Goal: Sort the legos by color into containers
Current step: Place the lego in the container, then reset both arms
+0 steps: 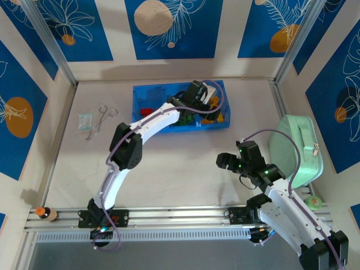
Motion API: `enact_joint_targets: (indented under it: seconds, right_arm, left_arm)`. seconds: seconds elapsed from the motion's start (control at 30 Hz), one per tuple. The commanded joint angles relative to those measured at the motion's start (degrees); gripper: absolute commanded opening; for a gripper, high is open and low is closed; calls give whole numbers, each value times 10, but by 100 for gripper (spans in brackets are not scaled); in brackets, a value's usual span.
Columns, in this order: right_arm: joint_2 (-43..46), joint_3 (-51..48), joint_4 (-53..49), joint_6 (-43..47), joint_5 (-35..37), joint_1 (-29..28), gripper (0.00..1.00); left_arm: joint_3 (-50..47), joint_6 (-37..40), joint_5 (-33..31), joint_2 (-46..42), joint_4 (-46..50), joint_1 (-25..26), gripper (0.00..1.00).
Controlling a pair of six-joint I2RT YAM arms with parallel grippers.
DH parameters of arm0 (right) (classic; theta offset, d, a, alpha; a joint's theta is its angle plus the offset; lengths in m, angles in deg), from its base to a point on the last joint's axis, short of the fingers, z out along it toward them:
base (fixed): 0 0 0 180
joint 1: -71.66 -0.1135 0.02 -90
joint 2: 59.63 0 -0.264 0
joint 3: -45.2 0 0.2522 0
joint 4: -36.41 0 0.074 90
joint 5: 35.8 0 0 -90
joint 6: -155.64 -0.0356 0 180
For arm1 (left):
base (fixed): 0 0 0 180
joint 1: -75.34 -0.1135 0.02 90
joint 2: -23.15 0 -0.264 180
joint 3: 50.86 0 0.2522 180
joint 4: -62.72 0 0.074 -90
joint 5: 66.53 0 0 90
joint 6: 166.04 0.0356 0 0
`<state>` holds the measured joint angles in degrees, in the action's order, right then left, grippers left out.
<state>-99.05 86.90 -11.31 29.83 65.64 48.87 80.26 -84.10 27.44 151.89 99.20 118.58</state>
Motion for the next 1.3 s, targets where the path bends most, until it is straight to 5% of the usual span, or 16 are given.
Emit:
enact_joint_targets:
  seconds: [0.0,0.23,0.67,0.9,1.27]
  right_arm:
    - [6,20,3,17,23,-3,83]
    - [-21,63,53,90,55,-3,87]
    - [-146,202,134,214,93,-1,88]
    - [-98,188,187,244,106,-2,87]
    - [54,56,231,250,203,10,88]
  left_arm:
    - [-64,23,-11,-102,-73,-1,92]
    - [-260,51,-65,-256,-149,-1,92]
    - [-568,87,-259,-540,-214,-11,94]
    - [-704,118,-412,-672,-258,-16,96]
    - [-851,127,-516,-791,-298,-35,96]
